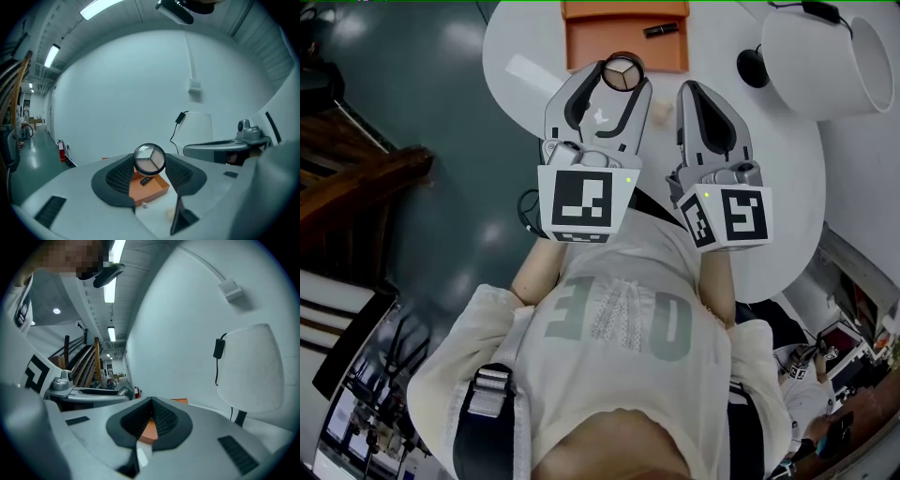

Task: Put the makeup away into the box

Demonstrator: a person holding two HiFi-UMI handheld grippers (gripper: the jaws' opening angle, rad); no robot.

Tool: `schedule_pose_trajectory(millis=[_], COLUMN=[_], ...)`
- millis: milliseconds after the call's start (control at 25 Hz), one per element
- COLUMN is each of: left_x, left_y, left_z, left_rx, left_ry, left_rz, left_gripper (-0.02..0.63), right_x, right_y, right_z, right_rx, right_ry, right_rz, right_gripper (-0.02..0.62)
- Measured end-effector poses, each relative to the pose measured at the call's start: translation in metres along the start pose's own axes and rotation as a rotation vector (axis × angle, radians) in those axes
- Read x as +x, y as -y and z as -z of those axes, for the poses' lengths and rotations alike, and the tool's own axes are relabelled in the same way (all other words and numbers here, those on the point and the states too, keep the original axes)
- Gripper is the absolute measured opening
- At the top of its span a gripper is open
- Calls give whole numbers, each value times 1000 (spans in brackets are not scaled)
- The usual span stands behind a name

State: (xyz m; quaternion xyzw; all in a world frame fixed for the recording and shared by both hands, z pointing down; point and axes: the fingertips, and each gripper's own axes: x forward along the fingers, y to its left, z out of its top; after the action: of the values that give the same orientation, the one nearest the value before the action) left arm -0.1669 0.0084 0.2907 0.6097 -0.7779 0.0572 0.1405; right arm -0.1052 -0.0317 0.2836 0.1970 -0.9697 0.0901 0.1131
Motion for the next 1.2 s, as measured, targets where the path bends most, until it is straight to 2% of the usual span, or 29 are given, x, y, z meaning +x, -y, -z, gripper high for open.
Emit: schedule_pose_trajectory(millis=[200, 320, 400, 520, 680, 760, 1040, 1200], left_x=[21, 50, 77, 118, 159, 171, 200, 205], left_y=[4, 13, 18, 21, 27, 28, 29, 27], left_z=[16, 36, 54, 82, 114, 126, 169, 179], left_rx=[6, 39, 62, 139, 145, 184, 235, 247], left_ry=[-67, -139, -206, -333, -540, -619, -842, -877], left_rz=[19, 73, 129, 183, 260, 278, 332, 340], left_gripper=[216, 216, 216, 216, 216, 216, 216, 218], right_x=[4, 6, 6, 5, 4, 4, 18, 23], right_y=[5, 8, 12, 24, 47, 54, 90, 99], right_z=[5, 8, 10, 15, 25, 30, 44, 50], right_rx=[15, 22, 26, 44, 93, 122, 185, 205], right_ry=[-9, -21, -24, -32, -52, -63, -88, -92], right_rz=[-8, -6, 4, 28, 69, 85, 101, 105], right_gripper=[5, 5, 5, 5, 5, 5, 5, 5])
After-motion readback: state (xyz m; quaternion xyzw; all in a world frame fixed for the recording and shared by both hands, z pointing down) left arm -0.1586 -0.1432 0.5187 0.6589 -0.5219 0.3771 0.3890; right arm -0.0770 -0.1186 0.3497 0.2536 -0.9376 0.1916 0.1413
